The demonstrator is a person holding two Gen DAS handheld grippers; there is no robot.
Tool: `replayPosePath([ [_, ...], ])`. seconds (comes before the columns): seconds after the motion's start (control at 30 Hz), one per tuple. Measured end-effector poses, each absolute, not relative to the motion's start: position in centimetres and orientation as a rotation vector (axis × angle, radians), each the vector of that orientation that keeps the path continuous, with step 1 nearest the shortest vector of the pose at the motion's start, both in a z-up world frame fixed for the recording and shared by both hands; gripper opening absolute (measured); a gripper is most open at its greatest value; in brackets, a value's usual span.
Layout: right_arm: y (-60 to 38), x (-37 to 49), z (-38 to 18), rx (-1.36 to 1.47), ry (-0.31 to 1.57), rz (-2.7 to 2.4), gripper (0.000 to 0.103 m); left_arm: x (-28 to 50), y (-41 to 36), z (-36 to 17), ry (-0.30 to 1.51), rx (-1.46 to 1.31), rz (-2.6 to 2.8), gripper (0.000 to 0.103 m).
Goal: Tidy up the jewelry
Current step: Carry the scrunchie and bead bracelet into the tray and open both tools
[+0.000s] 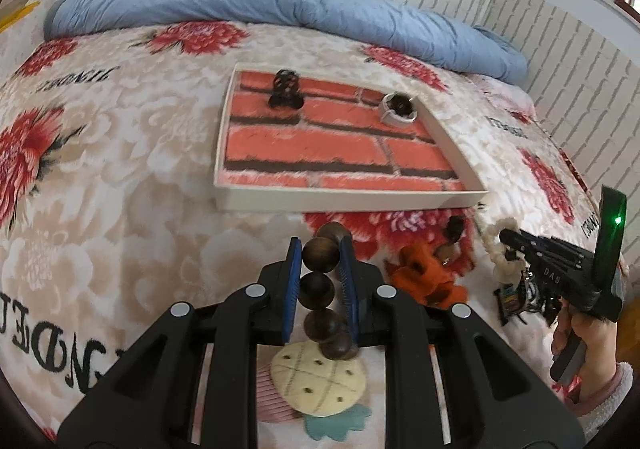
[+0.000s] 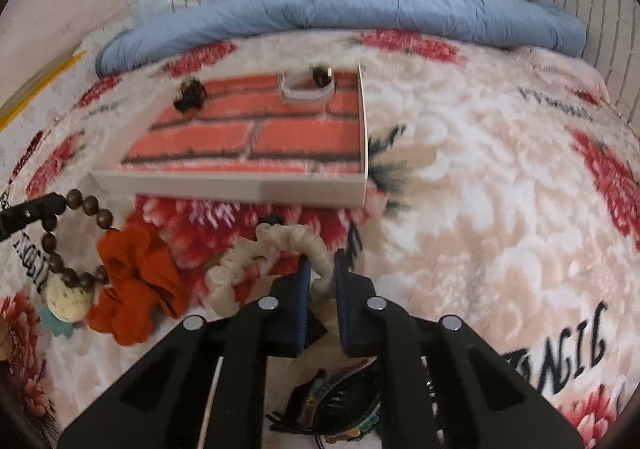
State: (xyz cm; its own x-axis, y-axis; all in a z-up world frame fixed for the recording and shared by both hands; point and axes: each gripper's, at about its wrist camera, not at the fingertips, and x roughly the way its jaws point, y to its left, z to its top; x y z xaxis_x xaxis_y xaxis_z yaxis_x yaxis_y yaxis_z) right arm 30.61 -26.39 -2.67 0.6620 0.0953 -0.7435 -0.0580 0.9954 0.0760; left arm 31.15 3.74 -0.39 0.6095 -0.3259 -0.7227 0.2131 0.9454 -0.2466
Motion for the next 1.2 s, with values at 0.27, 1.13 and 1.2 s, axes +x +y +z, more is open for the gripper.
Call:
replayPosePath([
  [0.27, -25.6, 33.1, 1.0, 0.034, 0.788, 0.092, 0.012, 32.3, 2.1, 3.2, 0.81, -0.09, -0.334, 0.018],
  [1.13, -23.2, 49.1, -3.8, -0.023, 0.872, -0.017, 0.012, 50.5, 2.3, -1.0, 0.936, -0.033, -0.144, 0.018],
  [1.2, -23.2, 49.9, -4.3, -0.024, 0.889, -0.025, 0.012, 51.5, 2.3, -2.2, 0.959, -0.008, -0.116, 0.018],
])
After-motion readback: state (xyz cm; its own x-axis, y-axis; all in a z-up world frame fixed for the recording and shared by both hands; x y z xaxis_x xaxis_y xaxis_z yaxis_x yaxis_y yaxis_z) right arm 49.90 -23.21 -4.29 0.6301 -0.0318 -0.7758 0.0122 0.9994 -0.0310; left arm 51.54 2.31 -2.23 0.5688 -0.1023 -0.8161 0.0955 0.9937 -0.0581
